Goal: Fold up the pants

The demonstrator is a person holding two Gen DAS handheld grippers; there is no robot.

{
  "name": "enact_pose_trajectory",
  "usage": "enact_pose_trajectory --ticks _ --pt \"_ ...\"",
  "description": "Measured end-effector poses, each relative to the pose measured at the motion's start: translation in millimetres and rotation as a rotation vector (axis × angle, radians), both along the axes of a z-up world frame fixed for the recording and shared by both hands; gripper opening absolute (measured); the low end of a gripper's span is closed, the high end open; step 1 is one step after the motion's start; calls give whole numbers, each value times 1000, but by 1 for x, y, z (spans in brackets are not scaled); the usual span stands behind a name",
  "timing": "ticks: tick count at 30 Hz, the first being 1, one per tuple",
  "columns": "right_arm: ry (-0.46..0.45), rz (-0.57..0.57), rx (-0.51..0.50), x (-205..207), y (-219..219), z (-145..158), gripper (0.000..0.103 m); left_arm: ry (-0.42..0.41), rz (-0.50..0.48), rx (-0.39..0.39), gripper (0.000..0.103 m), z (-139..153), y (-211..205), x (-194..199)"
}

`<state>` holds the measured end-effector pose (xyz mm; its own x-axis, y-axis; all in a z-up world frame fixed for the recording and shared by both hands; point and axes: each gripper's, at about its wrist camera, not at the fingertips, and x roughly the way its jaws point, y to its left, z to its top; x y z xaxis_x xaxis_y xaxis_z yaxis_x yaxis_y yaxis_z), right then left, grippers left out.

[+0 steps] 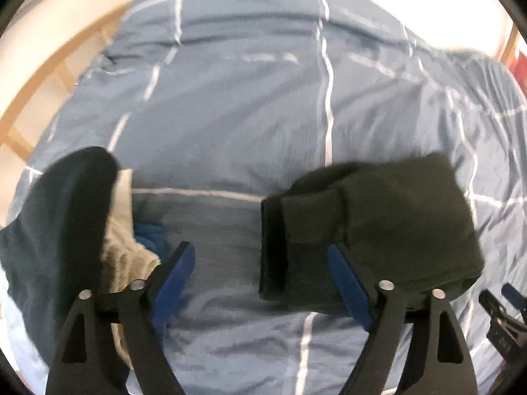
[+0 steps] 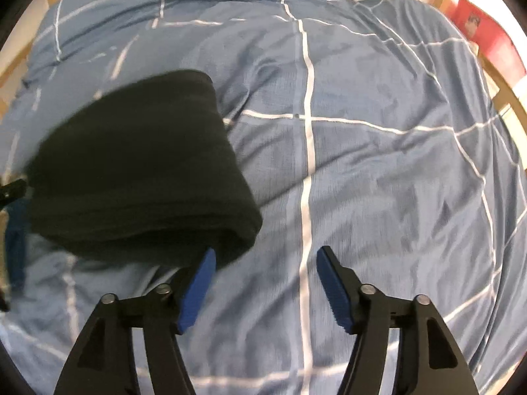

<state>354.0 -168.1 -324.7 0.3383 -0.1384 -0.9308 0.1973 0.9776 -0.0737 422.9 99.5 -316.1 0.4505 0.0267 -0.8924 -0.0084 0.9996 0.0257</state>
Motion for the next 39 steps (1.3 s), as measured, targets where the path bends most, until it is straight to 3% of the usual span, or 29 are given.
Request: enact_pose_trajectory --ticks 2,4,6,10,19,29,37,39 --pt "-43 11 21 -6 0 17 73 -35 -4 -26 84 5 1 -5" --pt "-121 14 50 -6 -3 32 90 -61 -17 -67 84 3 3 -10" --pt "-196 25 63 2 -8 36 93 -85 -27 -134 85 -3 2 -12" --pt "-245 52 134 37 -18 23 93 -101 -17 -141 85 -16 -6 -2" --pt "-178 48 232 80 -18 -27 93 -24 50 -169 85 -56 -2 17" --pt "-123 112 208 89 -7 -64 92 52 66 -293 94 -92 8 36" --pt "-97 111 220 98 -8 -79 90 92 90 -403 94 -108 14 41" --pt "-94 108 225 97 -7 -79 85 104 92 -423 88 -109 15 42"
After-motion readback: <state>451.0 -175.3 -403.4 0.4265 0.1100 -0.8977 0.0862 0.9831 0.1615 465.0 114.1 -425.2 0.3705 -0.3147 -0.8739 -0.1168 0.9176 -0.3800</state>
